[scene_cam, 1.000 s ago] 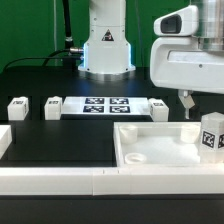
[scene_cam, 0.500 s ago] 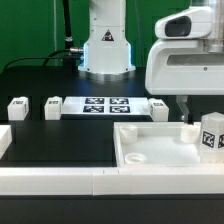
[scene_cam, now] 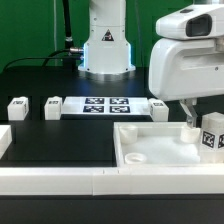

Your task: Assemble square table

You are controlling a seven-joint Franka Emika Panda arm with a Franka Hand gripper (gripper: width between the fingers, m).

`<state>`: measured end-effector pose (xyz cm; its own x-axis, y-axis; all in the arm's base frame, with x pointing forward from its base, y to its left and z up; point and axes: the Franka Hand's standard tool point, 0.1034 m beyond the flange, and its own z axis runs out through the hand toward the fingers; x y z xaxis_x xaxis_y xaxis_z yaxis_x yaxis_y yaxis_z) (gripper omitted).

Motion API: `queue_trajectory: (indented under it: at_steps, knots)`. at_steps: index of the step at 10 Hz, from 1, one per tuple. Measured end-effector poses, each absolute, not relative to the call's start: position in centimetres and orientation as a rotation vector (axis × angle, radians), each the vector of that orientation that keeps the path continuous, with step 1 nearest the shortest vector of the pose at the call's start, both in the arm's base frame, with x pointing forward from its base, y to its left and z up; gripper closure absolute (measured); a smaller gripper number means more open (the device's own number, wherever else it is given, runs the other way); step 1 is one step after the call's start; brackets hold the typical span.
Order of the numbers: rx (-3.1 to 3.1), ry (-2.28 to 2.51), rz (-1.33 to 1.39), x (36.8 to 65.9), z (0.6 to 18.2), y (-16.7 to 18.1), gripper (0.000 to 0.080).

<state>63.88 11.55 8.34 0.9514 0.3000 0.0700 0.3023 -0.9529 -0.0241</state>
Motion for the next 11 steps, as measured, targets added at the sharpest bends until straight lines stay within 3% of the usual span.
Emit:
queue_trajectory:
  at_steps: [2, 4, 5, 6, 8, 11]
  knots:
    - [-3.048, -0.626, -0.105, 63.92, 8.35, 11.38, 0.0151]
    - [-3.051, -0.609, -0.104, 63.91, 8.32, 11.36, 0.0408]
    - [-3.051, -0.609, -0.105, 63.92, 8.33, 11.35, 0.0408]
    - [-3.055, -0.588, -0.104, 63.92, 8.32, 11.34, 0.0518]
    - [-3.064, -0.529, -0.105, 63.93, 8.32, 11.32, 0.0518]
    - [-3.096, -0.06, -0.111, 64.01, 8.3, 11.22, 0.0518]
